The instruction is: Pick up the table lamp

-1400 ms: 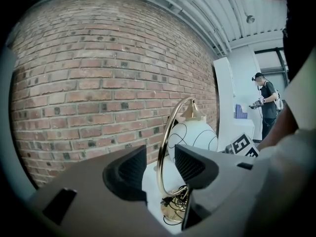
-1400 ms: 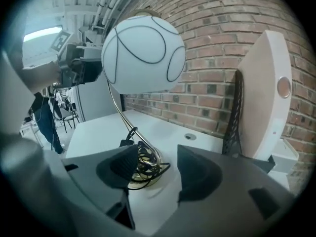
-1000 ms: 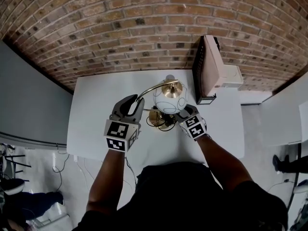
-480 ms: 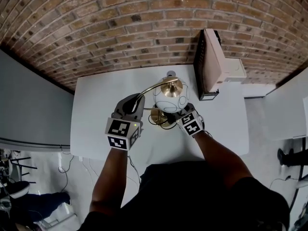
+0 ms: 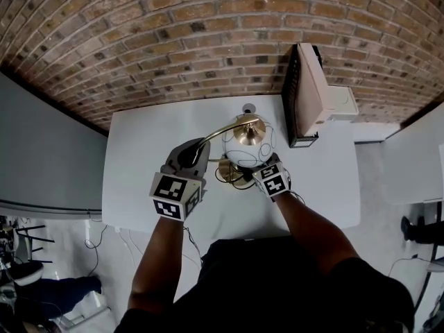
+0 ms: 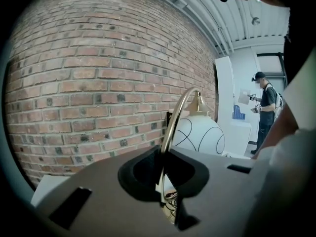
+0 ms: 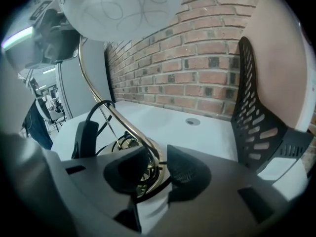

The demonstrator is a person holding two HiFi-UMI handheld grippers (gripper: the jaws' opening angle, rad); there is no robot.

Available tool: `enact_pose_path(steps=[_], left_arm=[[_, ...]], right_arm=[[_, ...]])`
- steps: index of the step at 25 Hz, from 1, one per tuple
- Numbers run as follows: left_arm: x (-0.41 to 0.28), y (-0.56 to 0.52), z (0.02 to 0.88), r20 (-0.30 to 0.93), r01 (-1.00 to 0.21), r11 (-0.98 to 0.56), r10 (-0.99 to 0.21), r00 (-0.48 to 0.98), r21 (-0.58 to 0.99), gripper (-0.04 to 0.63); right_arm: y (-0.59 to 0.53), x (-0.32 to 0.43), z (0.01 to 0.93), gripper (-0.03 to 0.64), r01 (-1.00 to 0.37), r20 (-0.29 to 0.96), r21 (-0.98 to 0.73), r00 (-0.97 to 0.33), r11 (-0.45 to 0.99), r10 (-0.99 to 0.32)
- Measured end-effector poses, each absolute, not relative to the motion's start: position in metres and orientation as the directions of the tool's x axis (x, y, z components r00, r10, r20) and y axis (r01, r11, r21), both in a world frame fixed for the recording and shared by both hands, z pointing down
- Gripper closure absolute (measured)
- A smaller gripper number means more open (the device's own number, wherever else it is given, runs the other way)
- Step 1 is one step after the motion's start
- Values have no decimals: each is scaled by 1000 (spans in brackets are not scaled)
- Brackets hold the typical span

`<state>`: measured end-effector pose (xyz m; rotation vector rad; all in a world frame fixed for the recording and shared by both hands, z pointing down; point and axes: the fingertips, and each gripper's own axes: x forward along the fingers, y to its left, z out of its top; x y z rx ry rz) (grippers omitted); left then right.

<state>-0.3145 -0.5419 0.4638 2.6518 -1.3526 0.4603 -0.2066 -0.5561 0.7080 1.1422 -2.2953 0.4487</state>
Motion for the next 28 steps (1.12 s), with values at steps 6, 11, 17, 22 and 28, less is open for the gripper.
enact_pose_path(steps=[6, 11, 17, 22, 28], left_arm=[[-314, -540, 464, 335, -796, -605, -753, 566, -17, 588], [-313, -541, 464, 334, -795, -607, -753, 567, -18, 588], [-314, -541, 464, 329, -796, -604, -756, 566, -18, 588], [-314, -542, 463, 327, -804, -594, -766, 554, -28, 588], [-316, -542, 463, 322, -820, -571, -783, 533, -32, 588]], right_arm=[[-561, -208, 712, 509, -828, 583, -63, -483, 557, -653], [-559, -215, 714, 557, -813, 560, -5, -484, 582, -672], [-560, -215, 714, 561, -821, 523, -60, -510, 568, -683], [-560, -214, 715, 566, -807, 511, -81, -537, 584, -671], [-562, -212, 715, 578, -792, 527, -165, -575, 588, -626]])
